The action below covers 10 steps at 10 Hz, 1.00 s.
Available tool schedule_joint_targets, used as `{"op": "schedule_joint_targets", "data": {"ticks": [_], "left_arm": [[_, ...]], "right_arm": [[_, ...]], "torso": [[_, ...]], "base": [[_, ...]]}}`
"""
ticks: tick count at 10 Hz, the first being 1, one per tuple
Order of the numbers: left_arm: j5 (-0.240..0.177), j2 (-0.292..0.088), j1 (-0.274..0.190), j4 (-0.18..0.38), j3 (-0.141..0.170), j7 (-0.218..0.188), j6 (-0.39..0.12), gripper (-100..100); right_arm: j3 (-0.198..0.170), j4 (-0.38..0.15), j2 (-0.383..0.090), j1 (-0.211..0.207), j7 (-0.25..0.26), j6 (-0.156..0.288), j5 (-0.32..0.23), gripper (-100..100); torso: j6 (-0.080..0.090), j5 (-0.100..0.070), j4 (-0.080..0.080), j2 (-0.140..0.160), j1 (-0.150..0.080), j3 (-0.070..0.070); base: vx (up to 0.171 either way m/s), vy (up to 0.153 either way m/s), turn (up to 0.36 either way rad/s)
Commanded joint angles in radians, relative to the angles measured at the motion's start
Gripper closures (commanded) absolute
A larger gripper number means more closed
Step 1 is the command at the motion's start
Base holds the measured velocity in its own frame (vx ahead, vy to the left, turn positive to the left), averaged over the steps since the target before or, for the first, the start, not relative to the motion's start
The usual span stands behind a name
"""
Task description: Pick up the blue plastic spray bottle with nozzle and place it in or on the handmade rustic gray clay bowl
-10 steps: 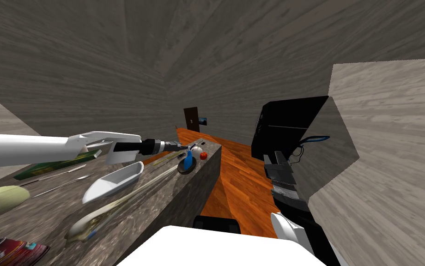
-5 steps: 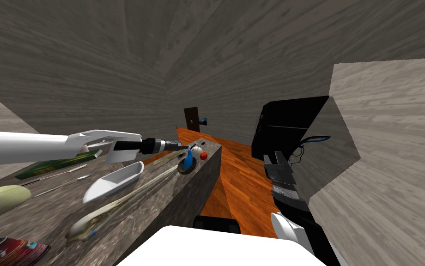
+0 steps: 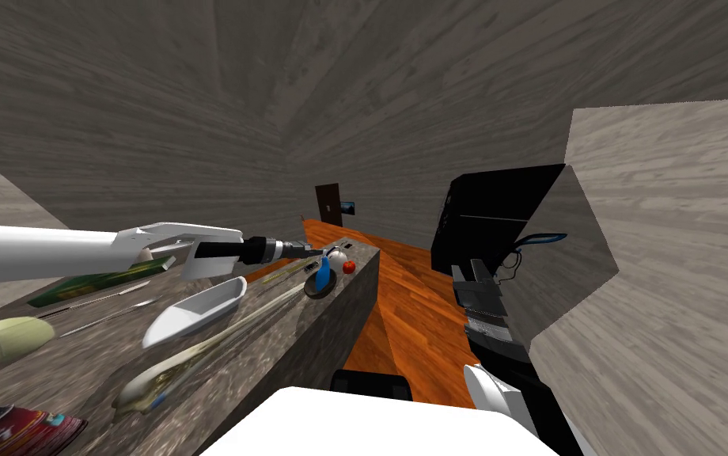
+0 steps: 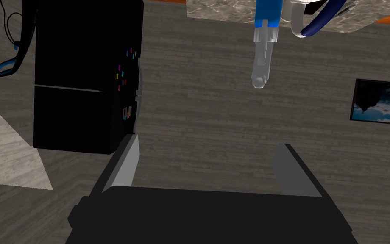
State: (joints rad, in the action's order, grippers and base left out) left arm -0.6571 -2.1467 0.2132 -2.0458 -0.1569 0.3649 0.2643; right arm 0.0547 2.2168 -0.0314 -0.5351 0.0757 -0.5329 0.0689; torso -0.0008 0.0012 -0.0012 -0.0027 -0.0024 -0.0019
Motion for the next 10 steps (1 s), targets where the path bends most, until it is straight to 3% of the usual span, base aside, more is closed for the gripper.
{"op": "schedule_joint_targets", "data": {"ticks": [1,5,6,10], "left_arm": [[-0.026,-0.038,-0.017,-0.013,0.012,-0.015,0.002,-100],[-0.078,-0.114,-0.051,-0.038,0.037,-0.046,0.006,-100],[-0.104,-0.152,-0.067,-0.05,0.05,-0.062,0.008,-100],[-0.104,-0.152,-0.067,-0.05,0.05,-0.062,0.008,-100]], "right_arm": [[0.0,0.0,0.0,0.0,0.0,0.0,0.0,0],[0.0,0.0,0.0,0.0,0.0,0.0,0.0,0],[0.0,0.0,0.0,0.0,0.0,0.0,0.0,0],[0.0,0.0,0.0,0.0,0.0,0.0,0.0,0]], "torso": [[0.0,0.0,0.0,0.0,0.0,0.0],[0.0,0.0,0.0,0.0,-0.001,0.0],[0.0,0.0,0.0,0.0,-0.001,0.0],[0.0,0.0,0.0,0.0,0.0,0.0]], "base": [[0.004,-0.005,0.015],[0.005,-0.006,0.017],[0.003,-0.004,0.012],[0.002,-0.002,0.006]]}}
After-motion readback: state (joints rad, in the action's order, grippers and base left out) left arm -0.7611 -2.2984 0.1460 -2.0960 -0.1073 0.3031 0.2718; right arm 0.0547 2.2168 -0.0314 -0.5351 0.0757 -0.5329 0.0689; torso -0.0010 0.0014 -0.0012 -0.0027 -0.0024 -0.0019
